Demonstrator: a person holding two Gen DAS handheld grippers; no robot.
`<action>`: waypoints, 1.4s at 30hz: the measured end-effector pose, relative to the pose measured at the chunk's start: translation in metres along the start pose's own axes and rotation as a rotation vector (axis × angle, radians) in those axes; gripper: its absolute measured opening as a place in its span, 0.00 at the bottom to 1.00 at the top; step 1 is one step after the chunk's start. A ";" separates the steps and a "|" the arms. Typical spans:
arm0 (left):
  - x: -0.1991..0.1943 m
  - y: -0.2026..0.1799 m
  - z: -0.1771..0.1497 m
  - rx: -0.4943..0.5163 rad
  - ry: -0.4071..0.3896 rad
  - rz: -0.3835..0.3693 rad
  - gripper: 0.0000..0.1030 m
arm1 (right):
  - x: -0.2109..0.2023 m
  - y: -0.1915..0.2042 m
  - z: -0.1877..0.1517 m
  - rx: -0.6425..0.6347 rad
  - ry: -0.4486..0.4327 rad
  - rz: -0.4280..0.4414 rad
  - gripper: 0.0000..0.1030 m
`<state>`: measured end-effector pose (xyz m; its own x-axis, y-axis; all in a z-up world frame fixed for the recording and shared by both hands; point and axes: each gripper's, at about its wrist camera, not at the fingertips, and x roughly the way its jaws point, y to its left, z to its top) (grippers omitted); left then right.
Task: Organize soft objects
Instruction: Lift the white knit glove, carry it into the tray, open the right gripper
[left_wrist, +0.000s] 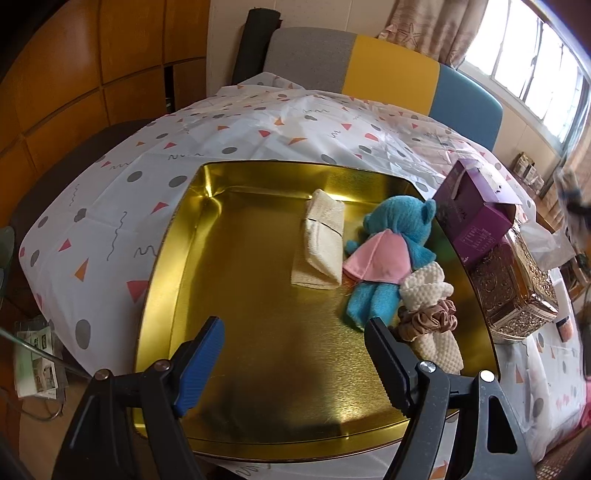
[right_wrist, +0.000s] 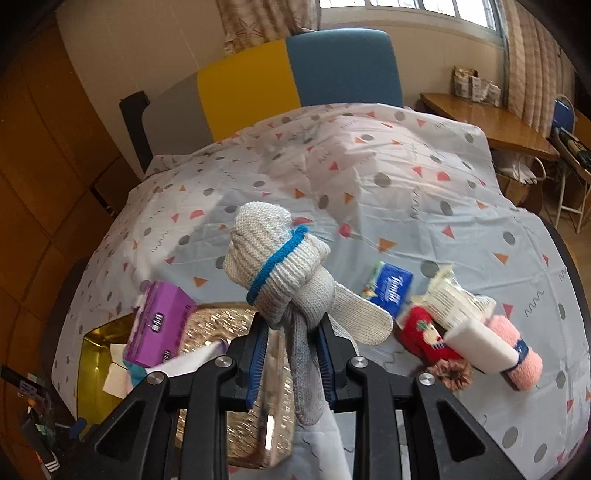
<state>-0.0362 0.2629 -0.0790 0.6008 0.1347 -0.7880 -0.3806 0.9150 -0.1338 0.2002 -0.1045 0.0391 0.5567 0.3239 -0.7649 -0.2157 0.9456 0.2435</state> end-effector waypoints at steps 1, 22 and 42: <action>-0.001 0.002 0.000 -0.004 -0.001 0.001 0.76 | 0.000 0.014 0.006 -0.020 -0.007 0.011 0.24; -0.019 0.058 0.001 -0.152 -0.066 0.085 0.81 | 0.053 0.263 -0.155 -0.705 0.283 0.310 0.24; -0.021 0.036 -0.001 -0.078 -0.065 0.089 0.81 | 0.080 0.231 -0.205 -0.697 0.390 0.341 0.40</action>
<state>-0.0627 0.2926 -0.0679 0.6059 0.2406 -0.7583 -0.4862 0.8665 -0.1136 0.0307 0.1343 -0.0882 0.0849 0.4319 -0.8979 -0.8342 0.5237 0.1730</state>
